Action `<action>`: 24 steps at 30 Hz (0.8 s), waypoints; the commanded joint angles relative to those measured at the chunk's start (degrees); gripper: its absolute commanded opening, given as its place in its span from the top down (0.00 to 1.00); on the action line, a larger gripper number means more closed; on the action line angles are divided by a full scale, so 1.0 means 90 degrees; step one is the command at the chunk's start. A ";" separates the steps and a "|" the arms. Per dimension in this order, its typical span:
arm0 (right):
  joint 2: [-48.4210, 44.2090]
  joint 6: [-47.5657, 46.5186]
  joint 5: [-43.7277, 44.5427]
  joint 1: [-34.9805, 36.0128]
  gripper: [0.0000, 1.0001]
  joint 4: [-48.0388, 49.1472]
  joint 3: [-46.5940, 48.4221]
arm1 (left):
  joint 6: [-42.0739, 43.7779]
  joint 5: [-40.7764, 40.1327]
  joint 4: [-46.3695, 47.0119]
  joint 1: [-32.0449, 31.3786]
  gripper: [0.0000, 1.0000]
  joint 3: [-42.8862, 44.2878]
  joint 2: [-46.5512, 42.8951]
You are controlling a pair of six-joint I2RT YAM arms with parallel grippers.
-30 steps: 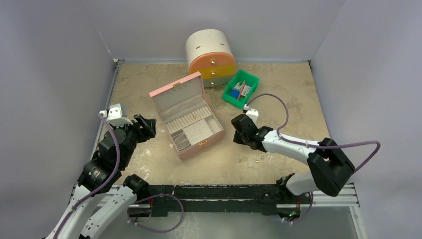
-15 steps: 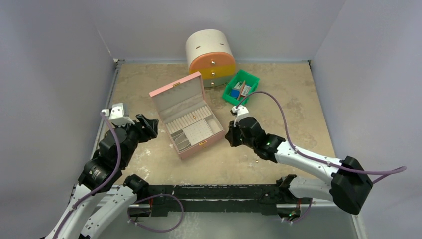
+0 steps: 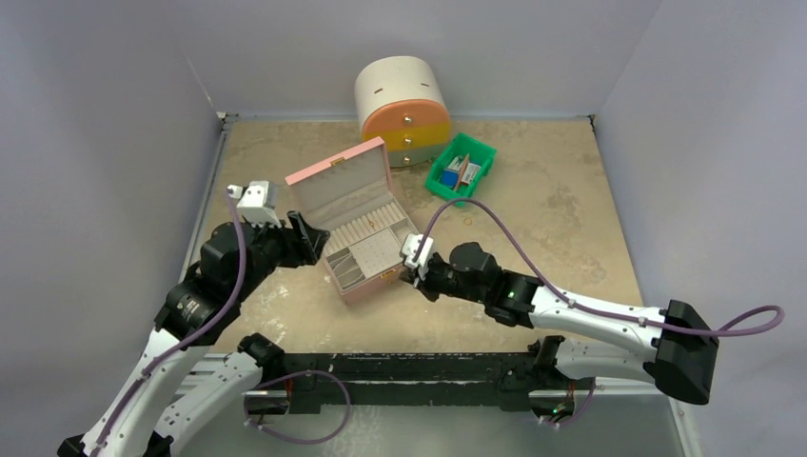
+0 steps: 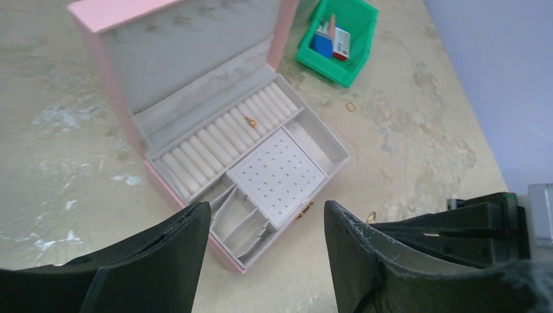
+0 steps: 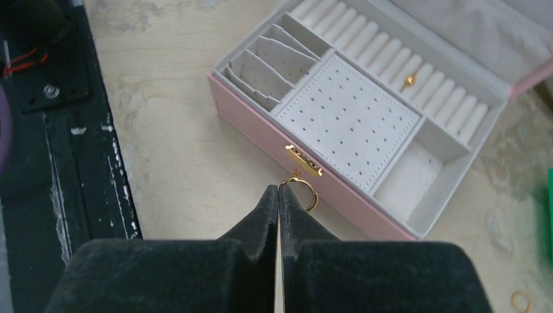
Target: Organize the mixed jewelry
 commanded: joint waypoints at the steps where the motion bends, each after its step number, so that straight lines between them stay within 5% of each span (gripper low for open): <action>1: -0.0042 -0.1746 -0.1073 0.0156 1.00 0.0338 0.0220 | 0.0393 0.1376 -0.0058 0.0032 0.36 0.0435 0.0328; 14: -0.0051 -0.4881 -0.2551 0.0597 1.00 -0.0808 0.0673 | 0.0117 0.4540 0.0682 0.0015 0.41 -0.0470 0.1266; 24: 0.0242 -0.6043 -0.2229 0.0938 1.00 -0.1882 0.1161 | -0.0240 0.4931 0.1066 -0.0302 0.50 -0.0893 0.1402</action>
